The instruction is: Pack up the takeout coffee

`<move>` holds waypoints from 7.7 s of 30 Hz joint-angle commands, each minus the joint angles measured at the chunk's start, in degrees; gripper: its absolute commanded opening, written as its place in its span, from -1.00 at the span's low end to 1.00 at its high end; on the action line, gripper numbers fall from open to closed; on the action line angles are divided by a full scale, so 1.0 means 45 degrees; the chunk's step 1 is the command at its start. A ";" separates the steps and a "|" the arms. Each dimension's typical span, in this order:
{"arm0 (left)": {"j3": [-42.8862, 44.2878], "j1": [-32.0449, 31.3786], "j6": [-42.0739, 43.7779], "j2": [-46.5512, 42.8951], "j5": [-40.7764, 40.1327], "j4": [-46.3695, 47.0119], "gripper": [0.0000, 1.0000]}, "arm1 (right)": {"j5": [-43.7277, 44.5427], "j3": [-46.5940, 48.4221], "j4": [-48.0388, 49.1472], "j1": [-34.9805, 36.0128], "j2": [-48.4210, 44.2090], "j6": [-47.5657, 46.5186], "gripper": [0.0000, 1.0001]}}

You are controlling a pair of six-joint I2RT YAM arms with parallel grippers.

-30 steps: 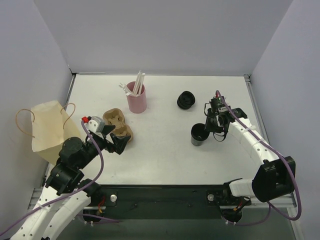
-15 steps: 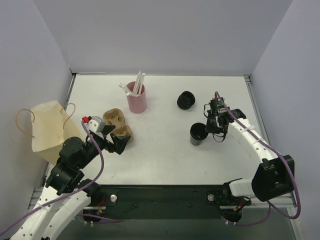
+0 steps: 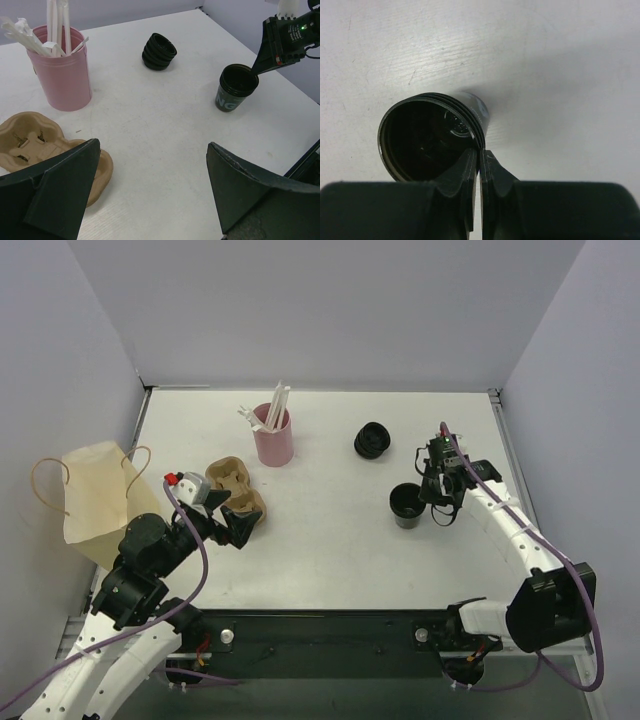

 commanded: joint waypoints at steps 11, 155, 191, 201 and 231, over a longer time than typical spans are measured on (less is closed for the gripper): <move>0.0121 0.0031 0.0174 0.0081 0.0138 0.0235 0.94 | 0.0394 -0.0750 -0.0517 -0.1284 -0.1369 -0.0228 -1.00; 0.0063 0.0089 0.0349 0.0315 -0.0038 0.0274 0.95 | -0.3278 1.0910 0.2901 0.0455 1.1071 -0.1732 -0.50; 0.0004 0.0285 0.0349 0.0296 0.0138 0.0391 0.95 | -0.3376 1.0734 0.2667 0.0376 0.9510 -0.1361 -0.72; -0.0015 0.0285 0.0369 0.0295 0.0099 0.0372 0.95 | -0.3258 1.0481 0.2530 0.0338 0.9977 -0.1205 -0.65; -0.0015 0.0304 0.0408 0.0354 0.0099 0.0391 0.94 | -0.1381 1.0422 0.2686 0.1119 1.0055 -0.3412 -0.75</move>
